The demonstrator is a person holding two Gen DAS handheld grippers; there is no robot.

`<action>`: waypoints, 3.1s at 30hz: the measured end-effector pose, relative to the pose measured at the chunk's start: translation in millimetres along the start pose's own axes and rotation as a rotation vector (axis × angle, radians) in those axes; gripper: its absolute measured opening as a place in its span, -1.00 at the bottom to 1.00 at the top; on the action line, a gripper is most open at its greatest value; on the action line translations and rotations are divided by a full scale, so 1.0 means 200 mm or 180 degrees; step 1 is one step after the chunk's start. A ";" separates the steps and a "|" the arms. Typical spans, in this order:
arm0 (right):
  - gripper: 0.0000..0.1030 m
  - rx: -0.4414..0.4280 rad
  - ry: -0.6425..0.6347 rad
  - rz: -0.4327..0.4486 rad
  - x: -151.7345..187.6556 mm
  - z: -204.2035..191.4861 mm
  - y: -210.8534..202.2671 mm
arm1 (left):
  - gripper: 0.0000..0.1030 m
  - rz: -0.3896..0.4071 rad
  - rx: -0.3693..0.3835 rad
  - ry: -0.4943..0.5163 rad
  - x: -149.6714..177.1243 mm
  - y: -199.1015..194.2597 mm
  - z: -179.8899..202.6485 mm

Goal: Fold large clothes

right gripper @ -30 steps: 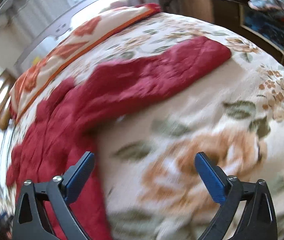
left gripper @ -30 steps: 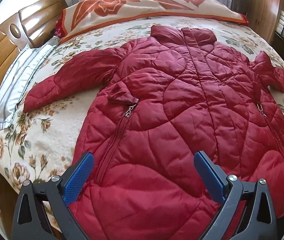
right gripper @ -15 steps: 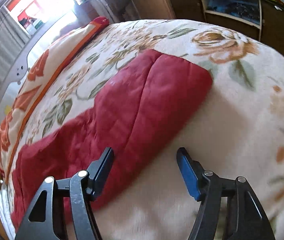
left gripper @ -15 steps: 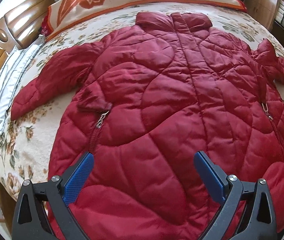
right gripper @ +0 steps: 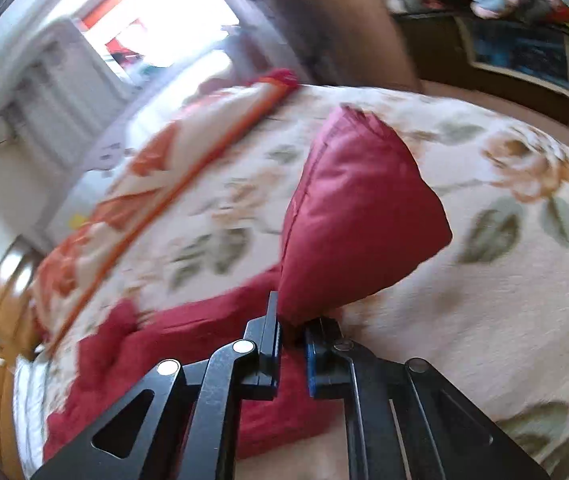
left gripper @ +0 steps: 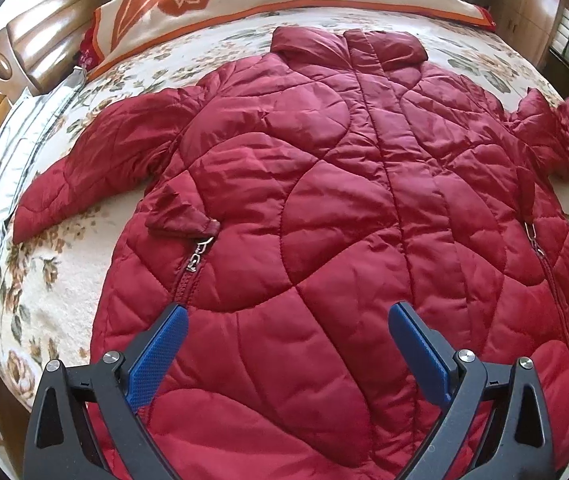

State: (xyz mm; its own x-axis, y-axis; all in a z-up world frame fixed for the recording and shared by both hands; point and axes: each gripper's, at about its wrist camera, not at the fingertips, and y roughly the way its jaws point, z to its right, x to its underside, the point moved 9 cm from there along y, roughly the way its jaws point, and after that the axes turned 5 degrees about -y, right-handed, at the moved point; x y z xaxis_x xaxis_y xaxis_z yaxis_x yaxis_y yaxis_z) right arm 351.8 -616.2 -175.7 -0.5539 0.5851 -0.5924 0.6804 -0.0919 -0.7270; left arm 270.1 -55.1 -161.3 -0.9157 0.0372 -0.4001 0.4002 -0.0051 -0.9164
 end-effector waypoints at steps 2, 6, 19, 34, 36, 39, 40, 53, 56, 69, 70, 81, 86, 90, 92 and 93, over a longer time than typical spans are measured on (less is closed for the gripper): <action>-0.85 -0.0224 -0.0095 0.0003 0.02 -0.16 -0.04 | 0.97 0.0031 0.0017 -0.0011 -0.01 -0.01 -0.02; -0.86 -0.0659 -0.0358 -0.0083 0.09 -0.52 -0.08 | 0.97 0.0023 0.0119 -0.0120 -0.01 -0.01 -0.07; -0.86 -0.1532 -0.1209 -0.0973 0.72 -1.53 0.11 | 0.97 -0.0010 0.0766 -0.0656 -0.19 0.03 -0.35; -0.67 -0.1481 -0.2141 -0.1639 1.36 -1.84 0.24 | 0.94 -0.0531 0.2054 -0.1244 -0.56 0.41 -0.40; -0.54 -0.1503 -0.2177 -0.1654 1.39 -1.86 0.22 | 0.90 -0.0635 0.2148 -0.1308 -0.61 0.50 -0.38; -0.37 -0.1515 -0.2214 -0.1665 1.40 -1.86 0.19 | -0.12 -0.0789 0.2152 -0.1254 -0.66 0.60 -0.32; -0.31 -0.1521 -0.2221 -0.1668 1.41 -1.87 0.18 | -0.37 -0.0868 0.2164 -0.1218 -0.66 0.64 -0.30; -0.19 -0.1406 -0.1667 -0.1250 1.09 -1.57 -0.06 | -0.78 -0.0204 0.1247 -0.0175 -0.89 0.59 -0.43; -0.18 -0.1154 -0.1524 -0.0946 0.92 -1.44 -0.06 | -0.75 -0.0153 0.1032 0.0110 -0.91 0.62 -0.41; -0.18 -0.0450 -0.1468 -0.1312 0.97 -1.10 0.27 | -0.31 0.0471 0.0250 -0.0453 -0.77 0.42 -0.39; -0.17 -0.0445 -0.1464 -0.1308 0.97 -1.10 0.27 | -0.32 0.0496 0.0518 -0.0488 -0.76 0.37 -0.34; -0.22 -0.0245 -0.1597 -0.1271 0.96 -1.11 0.26 | -0.31 -0.0051 0.0704 -0.0241 -0.75 0.78 0.04; -0.21 -0.0308 -0.1886 -0.0968 0.90 -1.26 0.13 | -0.31 -0.0091 0.0688 -0.0331 -0.76 0.89 0.05; -0.22 -0.0169 -0.2056 -0.1184 0.98 -1.26 0.24 | -0.28 -0.0071 0.0649 -0.0291 -0.74 0.91 0.07; -0.22 -0.0070 -0.2058 -0.1416 1.07 -1.19 0.34 | -0.28 -0.0060 0.0663 -0.0286 -0.75 0.95 0.08; -0.21 -0.0096 -0.2061 -0.1400 1.08 -1.17 0.36 | -0.28 -0.0047 0.0671 -0.0282 -0.75 0.95 0.08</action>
State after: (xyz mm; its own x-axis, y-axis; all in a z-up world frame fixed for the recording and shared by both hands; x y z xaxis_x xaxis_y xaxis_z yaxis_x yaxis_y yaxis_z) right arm 394.7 -307.5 -274.5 -0.9389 -0.0246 -0.3433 0.3411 0.0669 -0.9376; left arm 482.8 -77.1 -276.3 -0.9248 -0.0490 -0.3773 0.3787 -0.2143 -0.9004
